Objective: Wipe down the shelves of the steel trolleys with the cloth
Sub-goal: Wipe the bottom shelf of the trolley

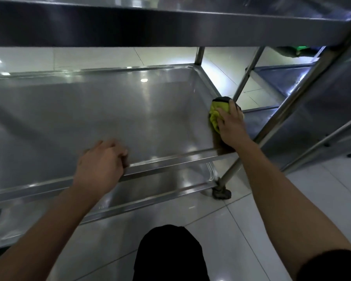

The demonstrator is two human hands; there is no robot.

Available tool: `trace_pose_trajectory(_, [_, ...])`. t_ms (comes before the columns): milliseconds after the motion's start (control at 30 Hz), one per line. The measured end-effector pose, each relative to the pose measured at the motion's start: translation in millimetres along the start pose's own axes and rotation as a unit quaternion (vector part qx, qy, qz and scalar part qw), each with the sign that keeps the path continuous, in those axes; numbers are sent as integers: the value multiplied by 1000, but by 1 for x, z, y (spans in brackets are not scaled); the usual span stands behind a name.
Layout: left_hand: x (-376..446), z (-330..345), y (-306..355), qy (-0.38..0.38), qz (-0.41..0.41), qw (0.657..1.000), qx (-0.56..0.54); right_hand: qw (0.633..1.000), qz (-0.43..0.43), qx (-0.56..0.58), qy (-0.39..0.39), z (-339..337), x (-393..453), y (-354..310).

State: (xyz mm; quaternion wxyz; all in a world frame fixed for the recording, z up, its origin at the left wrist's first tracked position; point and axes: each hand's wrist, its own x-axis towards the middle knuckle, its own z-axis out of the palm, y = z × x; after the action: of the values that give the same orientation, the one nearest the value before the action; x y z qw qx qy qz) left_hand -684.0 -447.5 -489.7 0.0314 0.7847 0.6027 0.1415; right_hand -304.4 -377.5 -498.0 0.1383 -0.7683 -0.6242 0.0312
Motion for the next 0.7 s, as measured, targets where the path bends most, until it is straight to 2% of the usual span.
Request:
trace_pose_trajectory(267, [-1,5,-7,36,11,999,-29,999,-33,23,-33,13,7,-48])
trace_pose_trajectory(400, [3,-10,-24,-17,46,997,-62,995,-70,42,-61,27,11,-100])
trace_pose_trajectory(467, [3,-22,-49,-41,17,995,-92,993,-86,39,-69,34,14,-121])
trace_pose_trajectory(567, [-10,-30,-89,-13,-66,996,-55,990,-114,29,-73,47,13,-156])
trace_pose_trajectory(700, [-26,-27,-98,-2,-64,998,8,974,-201,2,-102,68,6,-243])
